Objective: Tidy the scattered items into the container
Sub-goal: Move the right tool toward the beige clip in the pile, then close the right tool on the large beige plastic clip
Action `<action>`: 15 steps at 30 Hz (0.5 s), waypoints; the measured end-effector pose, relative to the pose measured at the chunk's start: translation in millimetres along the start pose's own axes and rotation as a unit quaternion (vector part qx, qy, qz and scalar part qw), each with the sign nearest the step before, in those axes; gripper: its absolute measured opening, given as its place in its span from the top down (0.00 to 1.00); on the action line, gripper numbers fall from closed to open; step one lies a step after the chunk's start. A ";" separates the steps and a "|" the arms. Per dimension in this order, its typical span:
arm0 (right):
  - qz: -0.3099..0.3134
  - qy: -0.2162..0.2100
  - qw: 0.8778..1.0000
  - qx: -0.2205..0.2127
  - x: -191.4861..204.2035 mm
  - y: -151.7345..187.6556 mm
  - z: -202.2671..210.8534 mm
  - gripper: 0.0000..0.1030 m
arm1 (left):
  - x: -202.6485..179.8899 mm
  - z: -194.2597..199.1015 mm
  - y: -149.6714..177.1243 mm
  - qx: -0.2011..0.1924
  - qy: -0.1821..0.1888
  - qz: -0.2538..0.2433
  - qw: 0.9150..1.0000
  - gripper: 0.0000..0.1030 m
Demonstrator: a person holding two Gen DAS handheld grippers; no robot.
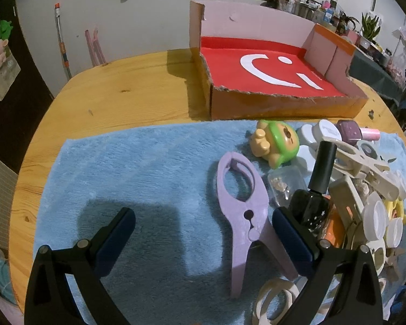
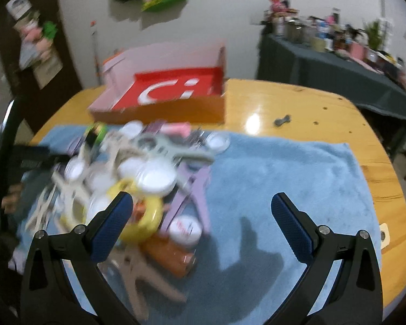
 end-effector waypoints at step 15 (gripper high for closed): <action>0.101 -0.067 0.992 0.046 52.4 37.8 11.4 0.07 | -1.9 -2.4 1.0 0.005 0.001 0.000 1.000 0.00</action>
Point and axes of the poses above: each gripper's, at about its wrist camera, not at the fingertips, and z roughly against the way its jaws point, x to its left, y to its underside, the point moved 4 cm from there along -z, roughly the way its jaws point, and after that the axes turned 1 degree about -z, right-handed, at the moved point
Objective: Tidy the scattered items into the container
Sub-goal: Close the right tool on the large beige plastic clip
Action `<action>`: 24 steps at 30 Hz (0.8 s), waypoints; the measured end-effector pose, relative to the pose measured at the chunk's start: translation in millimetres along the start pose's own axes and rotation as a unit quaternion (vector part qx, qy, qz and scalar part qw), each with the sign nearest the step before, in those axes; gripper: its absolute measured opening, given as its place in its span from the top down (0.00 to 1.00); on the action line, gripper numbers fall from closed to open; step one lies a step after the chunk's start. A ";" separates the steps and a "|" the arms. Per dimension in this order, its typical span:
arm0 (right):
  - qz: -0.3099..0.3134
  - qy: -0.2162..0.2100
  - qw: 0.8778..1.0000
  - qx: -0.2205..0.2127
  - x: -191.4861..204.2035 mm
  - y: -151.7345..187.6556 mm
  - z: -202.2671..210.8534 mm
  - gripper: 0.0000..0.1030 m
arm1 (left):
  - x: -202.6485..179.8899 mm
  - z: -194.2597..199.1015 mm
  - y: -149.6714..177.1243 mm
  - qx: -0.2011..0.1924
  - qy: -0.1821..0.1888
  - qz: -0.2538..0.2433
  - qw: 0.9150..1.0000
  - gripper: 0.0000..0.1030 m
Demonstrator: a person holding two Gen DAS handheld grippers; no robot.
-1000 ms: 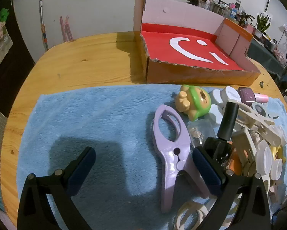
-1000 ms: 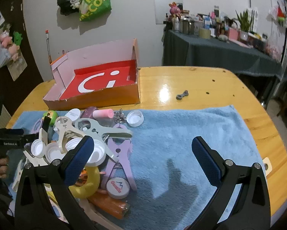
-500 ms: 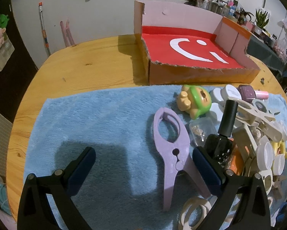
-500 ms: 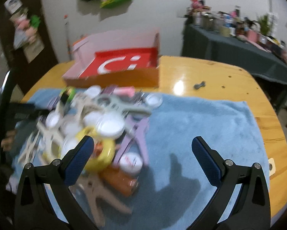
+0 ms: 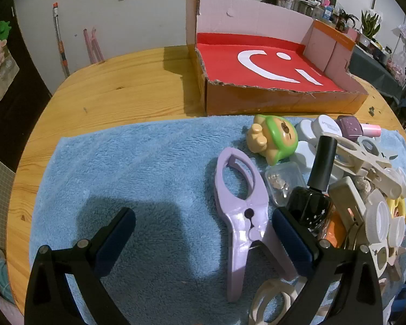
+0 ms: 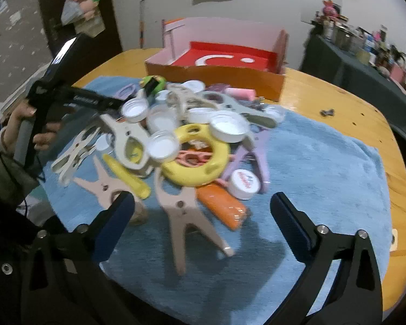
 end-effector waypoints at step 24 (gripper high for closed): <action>0.034 -0.062 0.996 0.063 19.6 12.0 -24.5 0.44 | -4.1 -5.5 1.2 0.017 0.014 0.002 1.000 0.02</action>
Point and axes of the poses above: each gripper's, at about its wrist camera, not at the fingertips, and z roughly against the way its jaws point, x to its left, y to its underside, the point moved 4 cm from there along -z, roughly the way its jaws point, and after that the axes turned 1 degree about -z, right-handed, at the moved point
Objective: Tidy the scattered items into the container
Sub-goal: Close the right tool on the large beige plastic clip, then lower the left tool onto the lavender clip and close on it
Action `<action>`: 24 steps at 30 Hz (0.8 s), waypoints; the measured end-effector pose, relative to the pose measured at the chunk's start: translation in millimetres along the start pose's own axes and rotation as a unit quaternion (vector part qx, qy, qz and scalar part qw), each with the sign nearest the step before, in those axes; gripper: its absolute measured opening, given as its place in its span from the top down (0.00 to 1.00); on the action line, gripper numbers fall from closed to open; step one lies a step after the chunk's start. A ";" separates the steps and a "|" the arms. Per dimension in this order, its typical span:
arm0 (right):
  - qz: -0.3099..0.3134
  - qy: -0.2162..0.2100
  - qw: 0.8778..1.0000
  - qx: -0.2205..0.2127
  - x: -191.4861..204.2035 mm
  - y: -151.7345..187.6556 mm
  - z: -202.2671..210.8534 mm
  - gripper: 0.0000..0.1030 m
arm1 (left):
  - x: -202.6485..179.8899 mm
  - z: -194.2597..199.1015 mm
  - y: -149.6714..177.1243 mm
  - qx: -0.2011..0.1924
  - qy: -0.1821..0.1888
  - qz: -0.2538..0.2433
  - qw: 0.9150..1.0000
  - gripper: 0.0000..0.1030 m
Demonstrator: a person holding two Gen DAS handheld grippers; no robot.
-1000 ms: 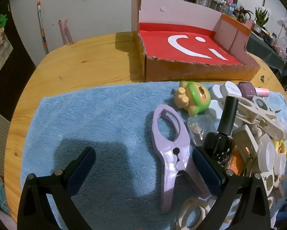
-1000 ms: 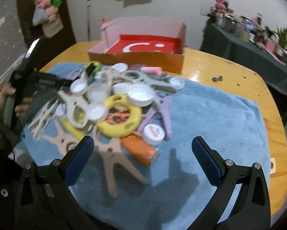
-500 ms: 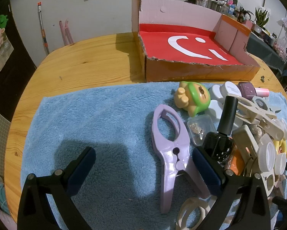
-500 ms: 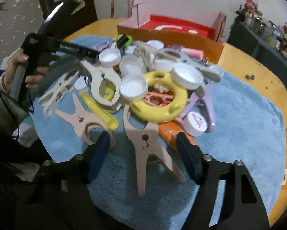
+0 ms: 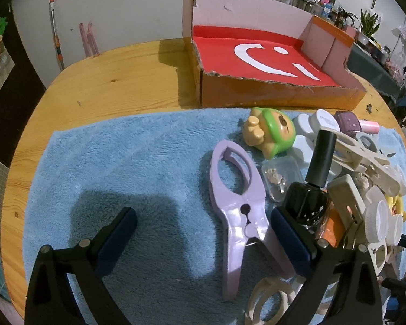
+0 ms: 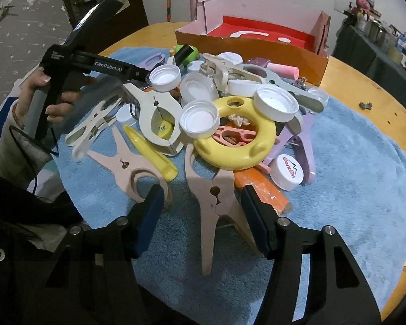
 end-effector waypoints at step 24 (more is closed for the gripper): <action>-0.007 -0.040 0.999 0.025 -11.8 2.0 -9.9 0.58 | -0.6 -0.1 -0.5 0.009 0.030 0.000 1.000 0.12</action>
Point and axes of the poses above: each gripper's, at about its wrist camera, not at the fingertips, and z roughly against the way its jaws point, x to its left, y to its underside, the point moved 4 cm from there along -z, roughly the way its jaws point, and after that the axes turned 1 degree about -z, right-handed, at the moved point
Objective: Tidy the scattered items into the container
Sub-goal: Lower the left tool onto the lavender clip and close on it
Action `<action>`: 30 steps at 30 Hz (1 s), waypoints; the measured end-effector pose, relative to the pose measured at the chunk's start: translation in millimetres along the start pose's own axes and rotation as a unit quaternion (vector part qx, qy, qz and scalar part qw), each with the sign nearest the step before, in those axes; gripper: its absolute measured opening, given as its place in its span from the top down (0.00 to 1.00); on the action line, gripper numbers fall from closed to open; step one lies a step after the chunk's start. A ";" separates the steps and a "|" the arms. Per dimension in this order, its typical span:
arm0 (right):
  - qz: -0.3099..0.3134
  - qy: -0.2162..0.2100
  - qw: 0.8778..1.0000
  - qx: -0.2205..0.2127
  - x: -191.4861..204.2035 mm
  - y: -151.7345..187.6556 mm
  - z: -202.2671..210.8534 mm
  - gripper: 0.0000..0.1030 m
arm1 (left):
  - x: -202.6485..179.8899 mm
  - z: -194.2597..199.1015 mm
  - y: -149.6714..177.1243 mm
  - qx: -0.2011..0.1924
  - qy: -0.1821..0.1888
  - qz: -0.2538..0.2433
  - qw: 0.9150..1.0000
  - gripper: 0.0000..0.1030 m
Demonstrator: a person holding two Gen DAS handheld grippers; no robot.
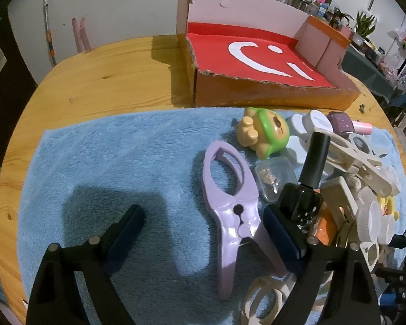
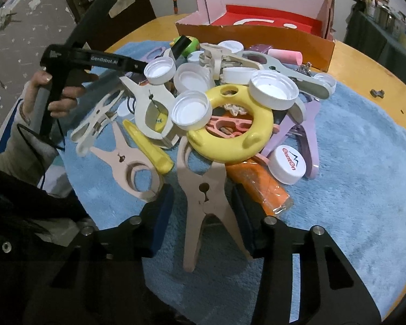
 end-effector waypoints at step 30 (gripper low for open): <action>0.022 0.025 0.999 0.003 4.5 3.2 -1.5 0.58 | -12.4 4.6 5.2 -0.019 0.015 -0.027 0.999 0.34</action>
Point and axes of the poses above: each gripper's, at about its wrist camera, not at the fingertips, and z roughly against the way its jaws point, x to its left, y to its underside, the point moved 4 cm from there along -z, roughly the way its jaws point, and after that the axes turned 1 degree about -z, right-handed, at the moved point
